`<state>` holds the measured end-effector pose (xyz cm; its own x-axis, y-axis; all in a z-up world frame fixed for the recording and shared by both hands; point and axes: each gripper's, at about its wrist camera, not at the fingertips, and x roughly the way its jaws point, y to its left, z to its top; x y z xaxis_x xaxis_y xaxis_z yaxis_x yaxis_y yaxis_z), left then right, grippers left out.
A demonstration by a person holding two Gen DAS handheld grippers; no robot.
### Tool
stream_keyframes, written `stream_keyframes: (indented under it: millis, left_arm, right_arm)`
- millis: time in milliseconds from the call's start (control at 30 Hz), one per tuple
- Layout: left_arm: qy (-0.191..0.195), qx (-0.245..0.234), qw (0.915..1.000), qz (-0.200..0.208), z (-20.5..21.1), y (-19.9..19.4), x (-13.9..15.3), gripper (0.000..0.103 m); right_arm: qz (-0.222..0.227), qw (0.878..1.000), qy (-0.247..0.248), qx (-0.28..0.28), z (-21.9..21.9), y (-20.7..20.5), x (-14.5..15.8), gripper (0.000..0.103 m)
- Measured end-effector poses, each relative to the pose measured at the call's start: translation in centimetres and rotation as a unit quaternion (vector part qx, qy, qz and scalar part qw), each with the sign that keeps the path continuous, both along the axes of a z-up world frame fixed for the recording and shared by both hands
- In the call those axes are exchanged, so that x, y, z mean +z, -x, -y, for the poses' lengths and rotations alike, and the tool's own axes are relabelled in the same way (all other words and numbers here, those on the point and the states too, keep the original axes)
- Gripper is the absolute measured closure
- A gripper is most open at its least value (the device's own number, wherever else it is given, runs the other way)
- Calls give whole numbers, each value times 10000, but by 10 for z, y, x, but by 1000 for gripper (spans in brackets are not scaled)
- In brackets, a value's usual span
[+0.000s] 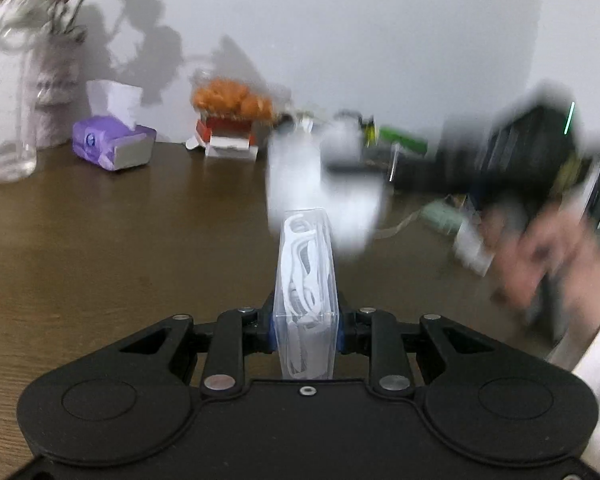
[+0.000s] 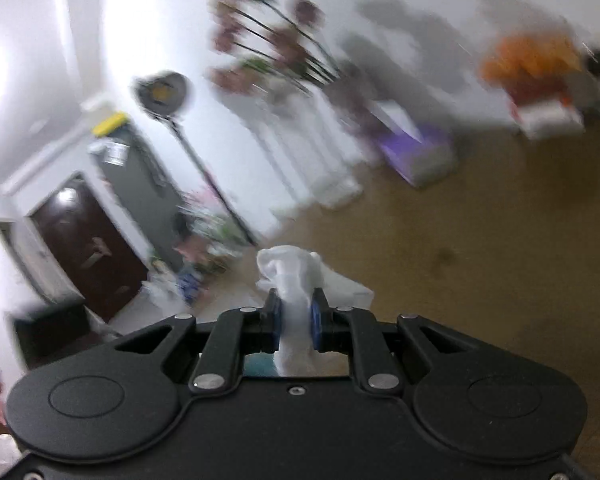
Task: Clean container
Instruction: 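Rub the tissue over the box face held by the left gripper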
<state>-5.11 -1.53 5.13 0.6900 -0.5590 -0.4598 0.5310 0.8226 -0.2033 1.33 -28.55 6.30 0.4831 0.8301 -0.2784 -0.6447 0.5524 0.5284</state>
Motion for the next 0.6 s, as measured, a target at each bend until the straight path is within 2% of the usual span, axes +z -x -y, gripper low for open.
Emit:
stream_keyframes:
  millis: [33, 100, 200, 300, 367, 467, 533, 600]
  left_arm:
    - [-171, -10, 9998, 37, 5, 1, -3, 78]
    - [-351, 40, 9993, 99, 10, 0, -4, 78]
    - [-641, 102, 9976, 252, 14, 1, -1, 78]
    - [-948, 112, 9947, 377, 16, 8, -1, 78]
    - [-1080, 132, 9932, 412, 15, 11, -3, 78]
    - [-1175, 222, 9920, 407, 18, 6, -4, 78]
    - [-1168, 237, 9920, 408, 19, 3, -4, 78]
    - [-1160, 211, 9921, 430, 19, 3, -3, 78]
  right_arm:
    - [154, 9998, -79, 138, -2, 4, 11, 88]
    - [317, 9981, 90, 514, -16, 12, 27, 88]
    - [412, 9875, 816, 1282, -49, 28, 26, 88]
    - [816, 9769, 1716, 973, -57, 34, 19, 88]
    - [842, 9797, 1779, 373, -44, 24, 21, 88]
    - [1026, 9757, 1937, -65, -39, 22, 26, 88]
    - [1226, 9718, 1957, 483, -54, 40, 27, 88]
    - [1465, 9591, 2197, 1023, -73, 57, 24, 88]
